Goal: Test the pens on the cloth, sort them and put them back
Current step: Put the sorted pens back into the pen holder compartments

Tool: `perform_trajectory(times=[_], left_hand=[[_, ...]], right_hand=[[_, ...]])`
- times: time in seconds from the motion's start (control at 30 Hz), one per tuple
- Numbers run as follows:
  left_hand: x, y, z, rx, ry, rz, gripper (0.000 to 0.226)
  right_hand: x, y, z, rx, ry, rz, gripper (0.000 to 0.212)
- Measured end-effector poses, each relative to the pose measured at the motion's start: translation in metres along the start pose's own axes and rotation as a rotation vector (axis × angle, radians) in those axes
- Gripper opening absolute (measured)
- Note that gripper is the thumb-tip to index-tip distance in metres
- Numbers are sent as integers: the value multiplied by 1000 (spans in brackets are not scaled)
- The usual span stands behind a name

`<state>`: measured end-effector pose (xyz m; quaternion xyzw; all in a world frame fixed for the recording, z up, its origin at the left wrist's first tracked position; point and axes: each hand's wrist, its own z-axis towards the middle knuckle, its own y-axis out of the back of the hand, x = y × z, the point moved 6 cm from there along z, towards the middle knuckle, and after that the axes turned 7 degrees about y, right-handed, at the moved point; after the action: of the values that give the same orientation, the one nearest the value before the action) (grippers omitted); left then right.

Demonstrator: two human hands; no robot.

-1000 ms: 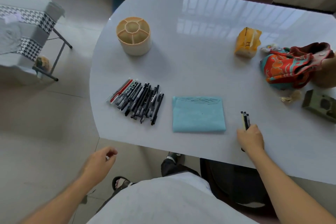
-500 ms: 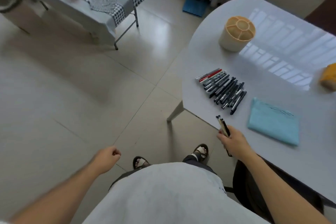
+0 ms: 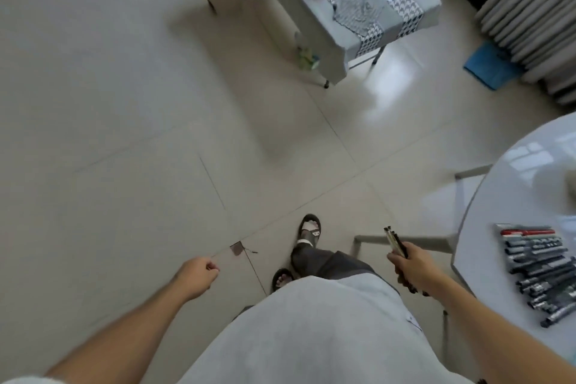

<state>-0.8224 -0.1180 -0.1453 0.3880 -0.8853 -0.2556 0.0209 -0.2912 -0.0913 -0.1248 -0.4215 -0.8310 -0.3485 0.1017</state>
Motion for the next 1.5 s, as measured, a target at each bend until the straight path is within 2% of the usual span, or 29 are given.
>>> perform_trajectory(times=[0.13,0.3,0.47,0.73,0.87,1.03,1.33,1.5], left_hand=[[3,34,20,-8,69,-86,12],[-24,99,52,-66,117,-213,12],[-63,176,83,-140,133,-365,12],[-88,288,149,-156,183,-482,14],[-95,346,210,-114,182,-503,17],[-114,437,278,-64,183,-455,23],[-201,628,369,-72,69,-339,21],[-252,694,421,-64,77,-299,20]], right_hand=[[48,-6,57,84,-41,-100,15],[132,-9,139,155,-29,-164,17],[252,-15,205,280,53,-265,15],[446,-32,284,321,176,-325,8],[505,-41,327,302,151,-354,8],[559,-35,364,200,37,-313,12],[695,-16,425,73,62,-123,14],[731,-6,484,66,25,-111,14]])
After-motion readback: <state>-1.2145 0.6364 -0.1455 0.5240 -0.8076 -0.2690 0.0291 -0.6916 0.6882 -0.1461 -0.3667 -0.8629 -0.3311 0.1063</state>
